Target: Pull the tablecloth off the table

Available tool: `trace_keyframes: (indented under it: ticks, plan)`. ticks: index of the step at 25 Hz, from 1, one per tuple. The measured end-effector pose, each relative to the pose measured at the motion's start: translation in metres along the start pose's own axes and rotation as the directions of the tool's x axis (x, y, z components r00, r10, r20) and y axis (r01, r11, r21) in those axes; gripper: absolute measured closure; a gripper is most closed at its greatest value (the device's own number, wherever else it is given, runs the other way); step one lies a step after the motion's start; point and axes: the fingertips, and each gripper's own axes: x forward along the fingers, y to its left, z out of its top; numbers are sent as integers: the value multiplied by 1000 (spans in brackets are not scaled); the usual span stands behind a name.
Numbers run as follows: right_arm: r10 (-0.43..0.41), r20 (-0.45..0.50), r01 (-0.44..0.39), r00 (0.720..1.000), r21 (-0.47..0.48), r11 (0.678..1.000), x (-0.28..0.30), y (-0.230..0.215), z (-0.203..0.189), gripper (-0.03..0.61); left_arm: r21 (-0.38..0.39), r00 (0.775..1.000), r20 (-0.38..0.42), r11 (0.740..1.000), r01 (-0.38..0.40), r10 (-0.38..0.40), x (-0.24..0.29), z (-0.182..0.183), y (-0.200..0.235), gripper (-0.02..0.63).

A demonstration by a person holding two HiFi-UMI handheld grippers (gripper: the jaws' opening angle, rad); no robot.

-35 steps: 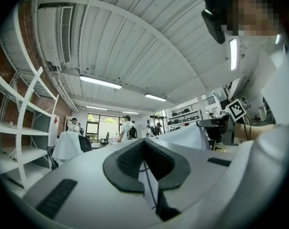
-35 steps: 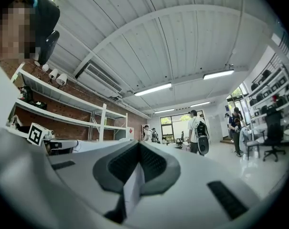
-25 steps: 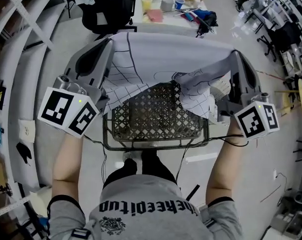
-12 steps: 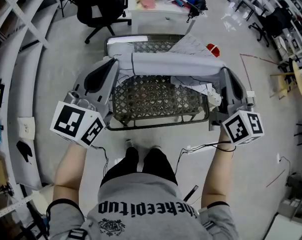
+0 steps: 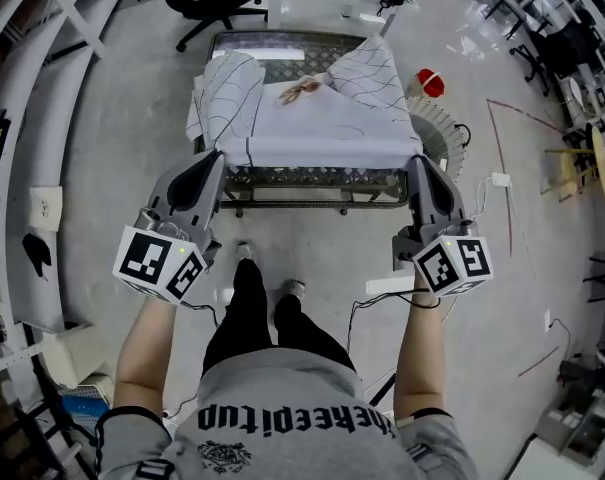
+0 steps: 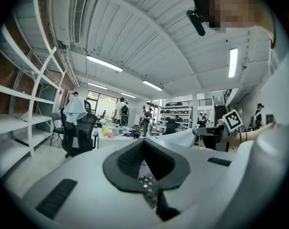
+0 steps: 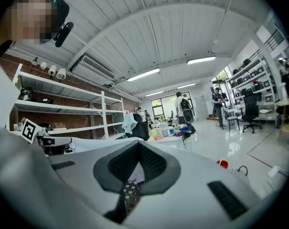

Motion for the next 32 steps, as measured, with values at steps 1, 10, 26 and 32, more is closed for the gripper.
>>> trace_keyframes:
  ticks: [1,10,26,32]
  plan:
    - [7,-11,-7,1000,4,1000,-5,1,-9,568,-9,1000,-10,1000,-9,9,-5,-10,-3,601]
    - [15,-125,-8,992,59,998,-39,3,-99,568,-22,988,-139,997,-69,66,-39,-98,-21,601]
    - [23,-276,25,961,167,986,-57,-7,-187,513,-20,927,-368,996,-82,69,-54,-204,-30,600]
    - [28,-258,11,966,149,989,-55,-10,-173,502,-38,948,-313,997,-71,56,-61,-184,-29,600]
